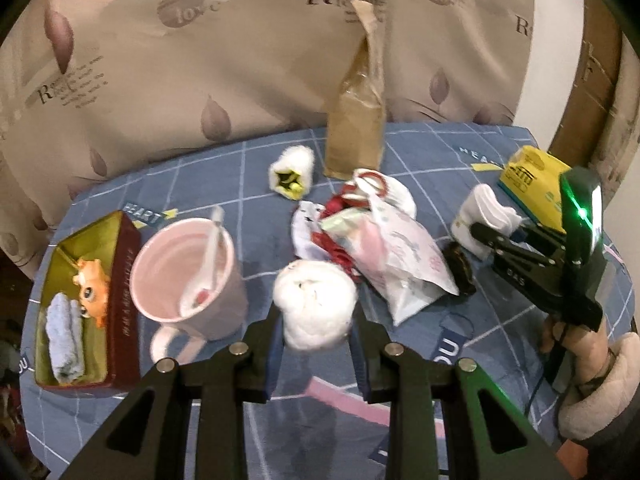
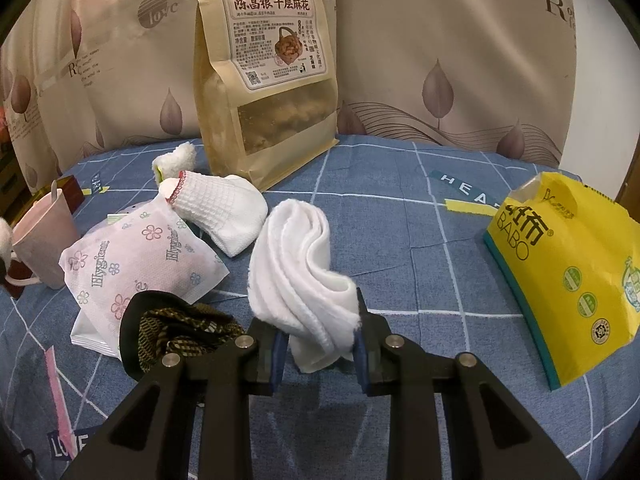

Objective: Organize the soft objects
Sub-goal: 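Carry the white ball into the tin and release it with the left tool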

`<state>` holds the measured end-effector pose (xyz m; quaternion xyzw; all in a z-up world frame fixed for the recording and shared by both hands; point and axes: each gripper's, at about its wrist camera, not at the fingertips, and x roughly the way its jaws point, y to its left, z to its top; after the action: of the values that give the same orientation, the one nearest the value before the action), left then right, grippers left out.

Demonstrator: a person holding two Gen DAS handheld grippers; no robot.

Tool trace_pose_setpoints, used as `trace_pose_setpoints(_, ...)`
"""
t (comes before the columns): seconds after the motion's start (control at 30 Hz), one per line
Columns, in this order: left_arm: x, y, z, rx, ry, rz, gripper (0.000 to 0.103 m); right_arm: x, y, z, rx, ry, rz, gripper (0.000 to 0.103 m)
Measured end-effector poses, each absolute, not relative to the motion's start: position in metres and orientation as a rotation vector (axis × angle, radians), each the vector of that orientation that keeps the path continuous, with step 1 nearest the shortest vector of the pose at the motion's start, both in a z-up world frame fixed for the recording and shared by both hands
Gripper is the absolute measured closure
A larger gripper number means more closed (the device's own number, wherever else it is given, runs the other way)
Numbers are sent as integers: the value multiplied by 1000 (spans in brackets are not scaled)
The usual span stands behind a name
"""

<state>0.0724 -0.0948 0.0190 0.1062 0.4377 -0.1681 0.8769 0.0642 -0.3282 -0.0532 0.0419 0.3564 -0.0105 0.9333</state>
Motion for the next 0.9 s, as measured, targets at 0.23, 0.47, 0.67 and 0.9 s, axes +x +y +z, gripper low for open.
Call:
trace_pose_setpoints(0.23, 81, -71, 29, 213, 885, -299, 74, 64, -329, -53, 84, 729, -21, 77)
trace_pose_setpoints(0.47, 91, -40, 38, 201, 863, -226, 74, 64, -328, -54, 84, 729, -21, 77)
trace_pose_setpoints(0.67, 100, -12, 42, 186, 855, -161, 74, 64, -329, -55, 82, 731, -22, 77)
trace_pose_setpoints(0.9, 111, 20, 43, 179, 849, -82, 74, 64, -328, -55, 81, 730, -22, 77)
